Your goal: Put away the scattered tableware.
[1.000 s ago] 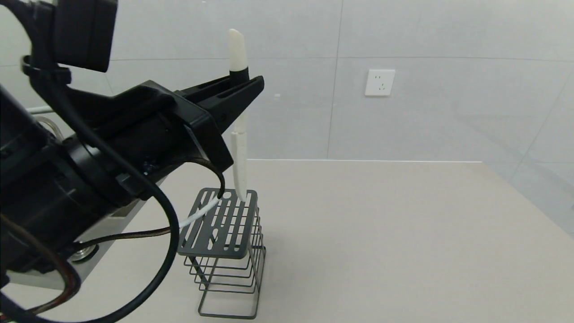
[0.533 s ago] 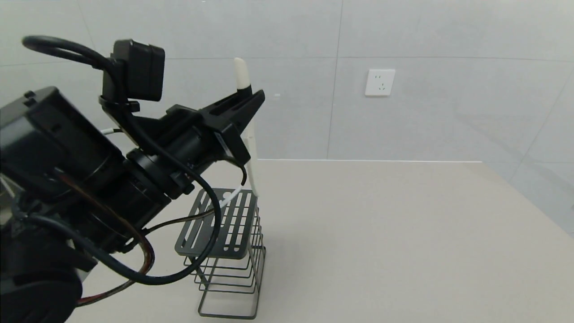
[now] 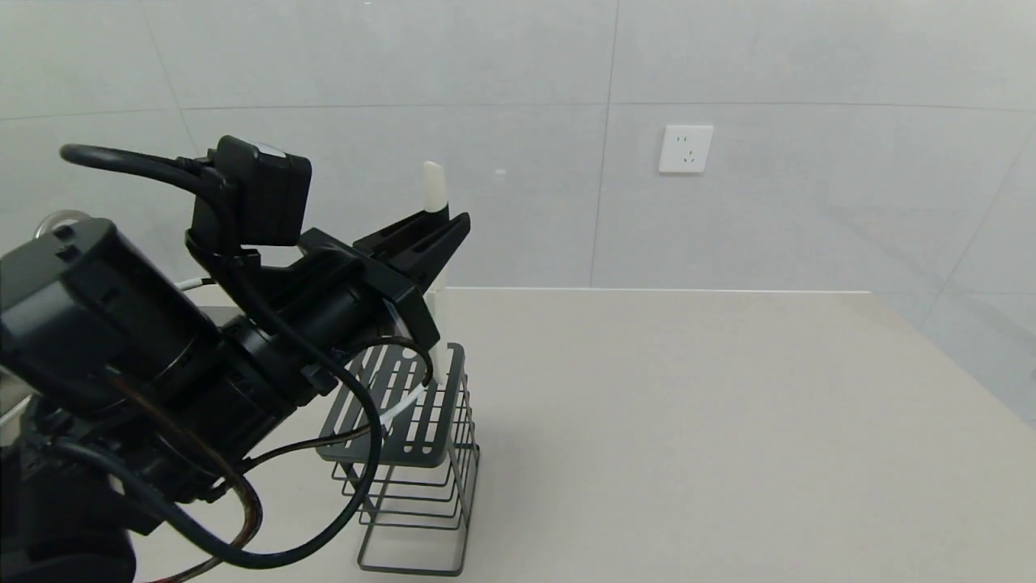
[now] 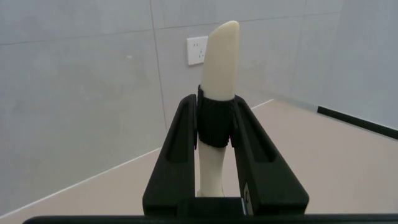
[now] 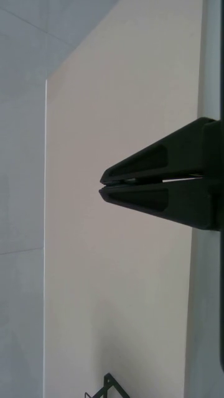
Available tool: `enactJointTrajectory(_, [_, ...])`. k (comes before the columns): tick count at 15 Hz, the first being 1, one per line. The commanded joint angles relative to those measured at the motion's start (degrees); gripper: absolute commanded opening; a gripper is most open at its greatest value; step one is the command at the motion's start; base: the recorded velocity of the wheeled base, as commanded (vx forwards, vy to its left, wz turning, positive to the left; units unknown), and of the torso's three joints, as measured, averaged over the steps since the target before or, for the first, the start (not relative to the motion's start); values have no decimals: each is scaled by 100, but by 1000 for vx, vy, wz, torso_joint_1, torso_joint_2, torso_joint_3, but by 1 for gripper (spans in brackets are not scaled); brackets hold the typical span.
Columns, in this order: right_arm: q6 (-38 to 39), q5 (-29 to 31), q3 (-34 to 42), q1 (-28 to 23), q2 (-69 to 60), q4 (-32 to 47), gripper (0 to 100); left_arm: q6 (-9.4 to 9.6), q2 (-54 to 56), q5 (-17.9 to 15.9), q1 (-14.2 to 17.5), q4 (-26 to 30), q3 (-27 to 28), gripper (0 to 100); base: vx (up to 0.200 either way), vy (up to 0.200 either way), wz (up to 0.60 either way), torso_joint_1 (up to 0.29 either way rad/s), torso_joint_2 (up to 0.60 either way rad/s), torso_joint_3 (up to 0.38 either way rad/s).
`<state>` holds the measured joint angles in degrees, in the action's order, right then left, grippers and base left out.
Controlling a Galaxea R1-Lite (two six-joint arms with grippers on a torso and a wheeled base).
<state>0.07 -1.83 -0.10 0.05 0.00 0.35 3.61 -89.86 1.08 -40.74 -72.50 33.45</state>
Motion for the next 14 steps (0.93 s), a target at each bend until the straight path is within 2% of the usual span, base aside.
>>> enactJointTrajectory(1, [1, -2, 1, 4, 0, 0, 0, -36, -216, -12, 216, -19, 153, 0, 0, 0, 0, 0, 0, 0])
enactJointTrajectory(3, [1, -2, 1, 4, 0, 0, 0, -44, -331, -21, 374, -45, 241, 0, 0, 0, 0, 0, 0, 0])
enactJointTrajectory(5, [1, -2, 1, 4, 0, 0, 0, -97, -375, -117, 383, -54, 241, 0, 0, 0, 0, 0, 0, 0])
enactJointTrajectory(14, [10, -2, 1, 4, 0, 0, 0, -36, -717, -275, 374, -168, 346, 0, 0, 0, 0, 0, 0, 0])
